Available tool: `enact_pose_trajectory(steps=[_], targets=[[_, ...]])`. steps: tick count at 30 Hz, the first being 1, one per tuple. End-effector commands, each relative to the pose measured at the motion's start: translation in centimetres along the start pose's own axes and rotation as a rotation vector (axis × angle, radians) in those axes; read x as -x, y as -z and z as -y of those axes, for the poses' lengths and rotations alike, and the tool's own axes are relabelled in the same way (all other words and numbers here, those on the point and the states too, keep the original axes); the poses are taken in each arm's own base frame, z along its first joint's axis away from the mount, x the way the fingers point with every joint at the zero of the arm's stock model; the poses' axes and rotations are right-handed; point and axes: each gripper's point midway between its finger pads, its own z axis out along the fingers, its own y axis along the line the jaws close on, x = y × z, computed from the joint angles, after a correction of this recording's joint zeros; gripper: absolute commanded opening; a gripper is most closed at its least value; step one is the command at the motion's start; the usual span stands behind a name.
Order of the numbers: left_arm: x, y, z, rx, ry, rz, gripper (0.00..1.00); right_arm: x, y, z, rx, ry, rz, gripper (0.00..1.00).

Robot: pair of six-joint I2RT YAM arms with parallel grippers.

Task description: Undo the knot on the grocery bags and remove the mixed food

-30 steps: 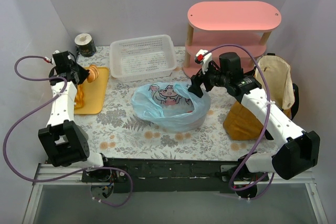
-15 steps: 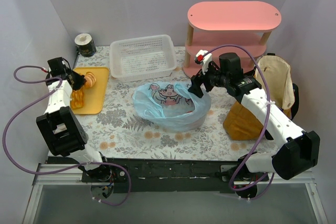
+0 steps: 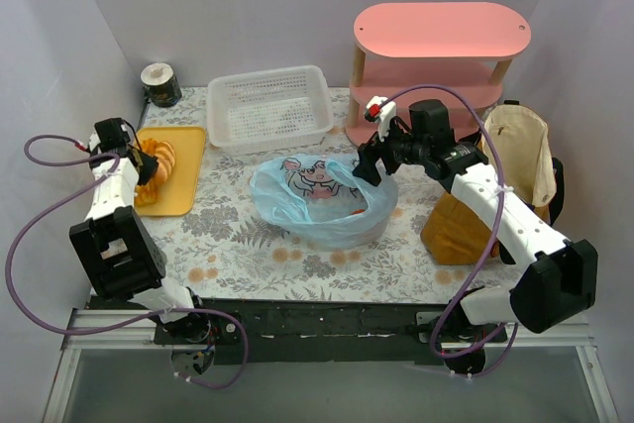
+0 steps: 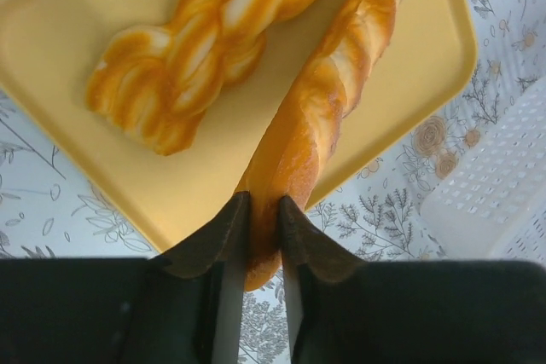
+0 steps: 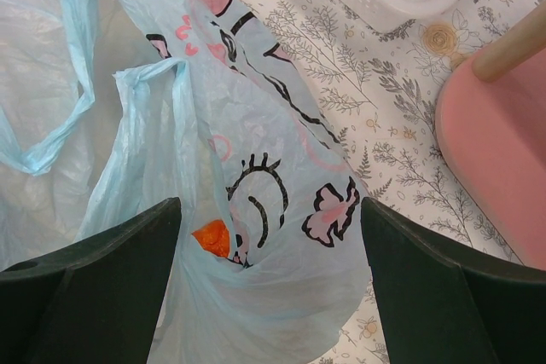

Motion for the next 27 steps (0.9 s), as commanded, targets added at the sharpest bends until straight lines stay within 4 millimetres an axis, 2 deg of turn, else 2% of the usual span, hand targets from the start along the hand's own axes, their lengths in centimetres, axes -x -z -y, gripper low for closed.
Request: enact_pose_trajectory(steps=[1, 5, 9, 10, 13, 14, 17, 20, 23, 25, 26, 27], targets=[[0.0, 1.5, -1.5, 0.042, -0.023, 0.022, 0.25, 2.7, 0.1, -0.1, 0.015, 0.018, 0.068, 0.91], [0.1, 1.7, -1.7, 0.047, -0.047, 0.026, 0.43, 3.5, 0.0, 0.2, 0.017, 0.024, 0.081, 0.91], [1.2, 3.1, -1.7, 0.073, -0.021, 0.055, 0.71, 4.2, 0.0, 0.3, 0.015, 0.026, 0.093, 0.91], [2.0, 3.7, -1.3, 0.070, -0.001, 0.069, 0.96, 4.2, -0.1, 0.2, 0.017, 0.026, 0.092, 0.91], [2.4, 5.4, 0.7, -0.003, 0.023, 0.044, 0.98, 3.9, 0.0, 0.1, 0.021, 0.025, 0.090, 0.91], [3.6, 6.4, 1.9, -0.037, 0.025, 0.063, 0.98, 3.9, 0.0, 0.1, 0.020, 0.023, 0.088, 0.91], [4.7, 7.7, 4.6, -0.132, -0.007, 0.058, 0.98, 3.7, 0.0, 0.0, 0.024, 0.020, 0.083, 0.91], [3.9, 8.1, 7.0, -0.242, -0.018, -0.011, 0.98, 3.7, 0.2, 0.0, 0.022, 0.025, 0.079, 0.91], [2.5, 9.5, 11.0, -0.444, -0.049, -0.141, 0.98, 3.9, 0.3, 0.3, 0.010, 0.041, 0.067, 0.91], [3.6, 12.9, 15.3, -0.632, -0.040, -0.176, 0.98, 3.9, 0.3, 0.6, -0.002, 0.062, 0.056, 0.91], [5.1, 14.3, 17.9, -0.764, -0.053, -0.143, 0.98, 4.1, 0.6, 0.7, -0.007, 0.067, 0.048, 0.91], [6.8, 16.9, 20.1, -0.880, -0.068, -0.104, 0.98, 4.0, 0.6, 0.9, -0.015, 0.076, 0.038, 0.91]])
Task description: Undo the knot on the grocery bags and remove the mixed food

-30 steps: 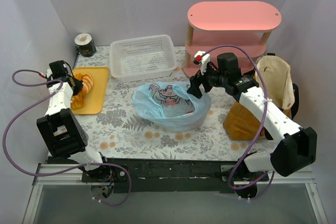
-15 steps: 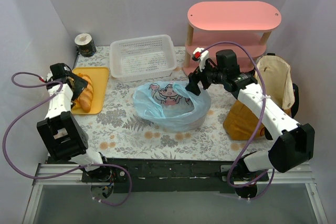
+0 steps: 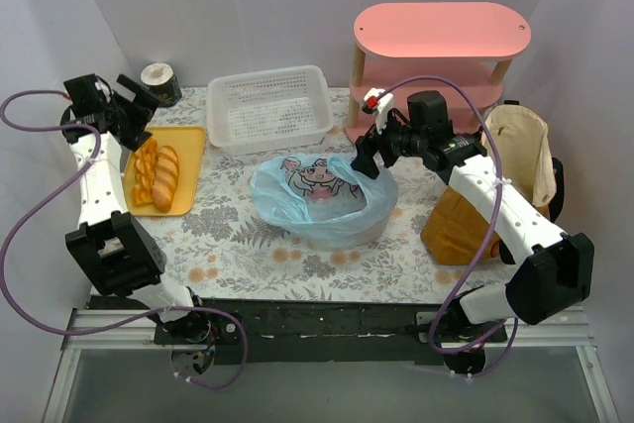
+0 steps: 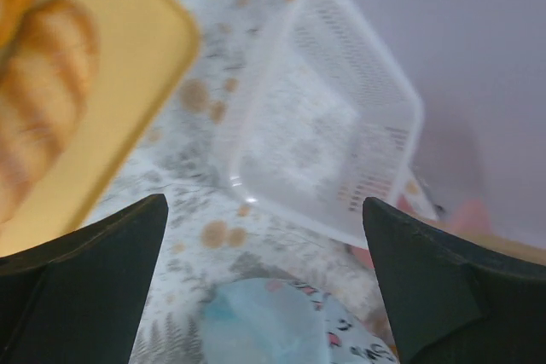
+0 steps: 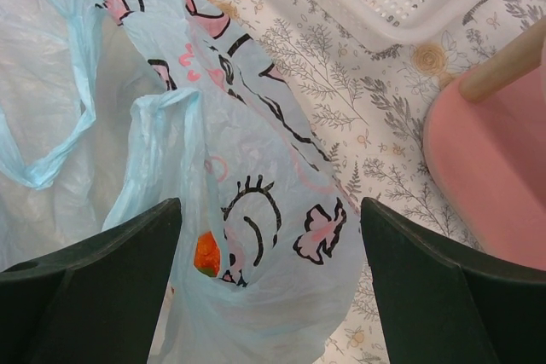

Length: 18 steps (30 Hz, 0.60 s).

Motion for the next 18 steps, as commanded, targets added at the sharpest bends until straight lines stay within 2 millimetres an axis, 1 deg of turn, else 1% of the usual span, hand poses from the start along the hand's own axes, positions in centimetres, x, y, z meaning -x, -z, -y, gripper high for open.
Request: enact_pose_trajectory(steps=[1, 2, 3, 4, 5, 6, 7, 8, 10, 12, 13, 16, 17, 18], targets=[[3.0, 5.6, 14.0, -0.576, -0.091, -0.026, 0.98, 2.4, 0.9, 0.7, -0.030, 0.064, 0.014, 0.92], [4.0, 6.5, 16.4, -0.646, -0.102, 0.002, 0.98, 2.1, 1.0, 0.7, -0.029, 0.061, 0.000, 0.92], [5.0, 5.6, 17.7, -0.671, -0.114, 0.004, 0.98, 2.4, 1.1, 0.7, -0.029, 0.065, -0.001, 0.92], [7.4, 8.1, 21.0, -0.731, -0.160, 0.093, 0.98, 2.1, 0.8, 0.8, -0.025, 0.064, -0.014, 0.92], [7.9, 8.8, 22.9, -0.758, -0.154, 0.115, 0.98, 2.1, 0.7, 0.8, -0.022, 0.065, -0.020, 0.92], [8.8, 8.2, 23.6, -0.763, -0.137, 0.137, 0.98, 1.9, 0.6, 0.8, -0.018, 0.063, -0.033, 0.92], [9.7, 10.0, 25.1, -0.805, -0.148, 0.183, 0.98, 1.6, 0.3, 0.8, -0.012, 0.061, -0.042, 0.92], [10.1, 11.0, 26.4, -0.862, -0.144, 0.209, 0.98, 1.6, 0.2, 0.8, -0.013, 0.060, -0.044, 0.92], [10.6, 11.6, 27.2, -0.892, -0.120, 0.236, 0.98, 1.1, -0.2, 1.0, -0.015, 0.046, -0.049, 0.92], [11.0, 11.6, 27.9, -0.921, -0.077, 0.239, 0.98, 0.9, -0.5, 0.7, -0.009, 0.028, -0.048, 0.92], [10.8, 11.4, 28.2, -0.928, -0.074, 0.232, 0.98, 0.7, -0.6, 0.6, -0.010, 0.027, -0.046, 0.92], [9.8, 11.7, 29.2, -0.975, -0.064, 0.188, 0.98, 0.6, -0.6, 0.3, -0.007, 0.014, -0.036, 0.92], [9.1, 11.4, 29.5, -0.987, -0.051, 0.155, 0.98, 0.5, -0.6, 0.2, -0.006, 0.003, -0.036, 0.92], [8.3, 11.6, 29.8, -1.001, -0.046, 0.122, 0.98, 0.7, -0.6, 0.2, -0.005, -0.001, -0.030, 0.92]])
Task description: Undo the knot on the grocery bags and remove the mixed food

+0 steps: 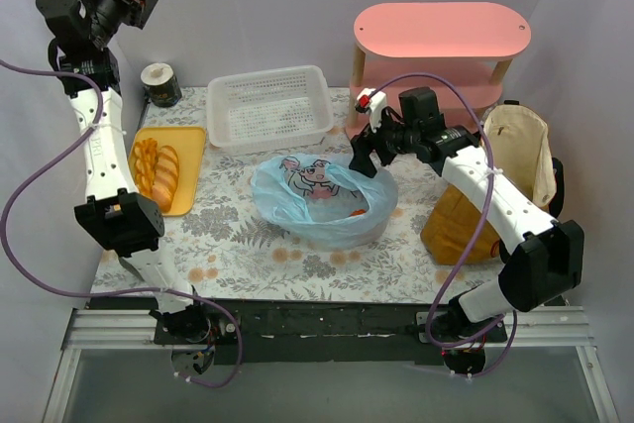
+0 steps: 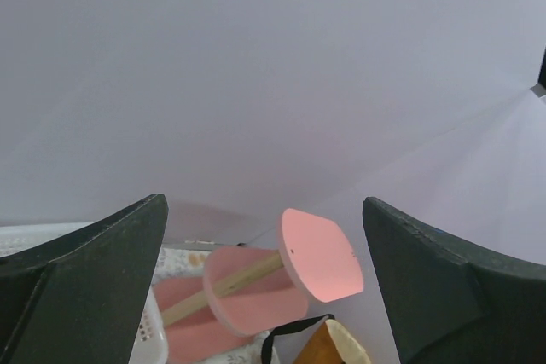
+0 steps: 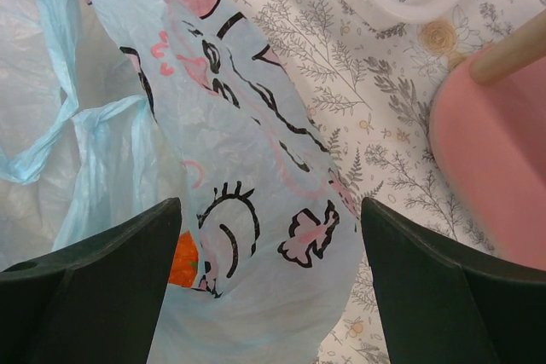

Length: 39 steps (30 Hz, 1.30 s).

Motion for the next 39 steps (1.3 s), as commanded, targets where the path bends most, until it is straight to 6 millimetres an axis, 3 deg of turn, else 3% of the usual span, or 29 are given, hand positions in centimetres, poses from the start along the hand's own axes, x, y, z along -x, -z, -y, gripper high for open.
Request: enact_pose_trajectory(steps=[1, 3, 7, 13, 16, 32, 36, 39], targets=[[-1.8, -0.6, 2.4, -0.086, 0.101, -0.062, 0.98, 1.3, 0.3, -0.4, -0.003, -0.016, 0.049, 0.92], [-3.0, -0.9, 3.4, -0.107, 0.111, -0.091, 0.98, 1.4, 0.1, -0.4, -0.003, -0.034, 0.057, 0.93], [-3.3, -1.1, 5.6, -0.162, 0.081, -0.093, 0.98, 1.8, -0.8, -0.3, 0.015, -0.073, 0.071, 0.93], [-3.9, -1.0, 4.9, -0.098, 0.184, -0.102, 0.98, 4.1, -1.6, 0.4, 0.023, -0.098, 0.109, 0.93], [-3.5, -1.0, 5.2, -0.105, 0.149, -0.086, 0.98, 5.3, -1.7, 0.5, 0.026, -0.098, 0.132, 0.93], [-4.4, -0.7, 4.7, -0.081, 0.190, -0.125, 0.98, 4.8, -2.1, -0.4, 0.034, -0.085, 0.123, 0.94], [-4.3, -0.5, 5.6, -0.118, 0.132, -0.124, 0.98, 5.2, -2.1, -0.4, 0.030, -0.072, 0.131, 0.94], [-4.1, -0.2, 6.1, -0.166, -0.015, -0.105, 0.98, 5.6, -1.9, -0.5, 0.029, -0.062, 0.136, 0.94]])
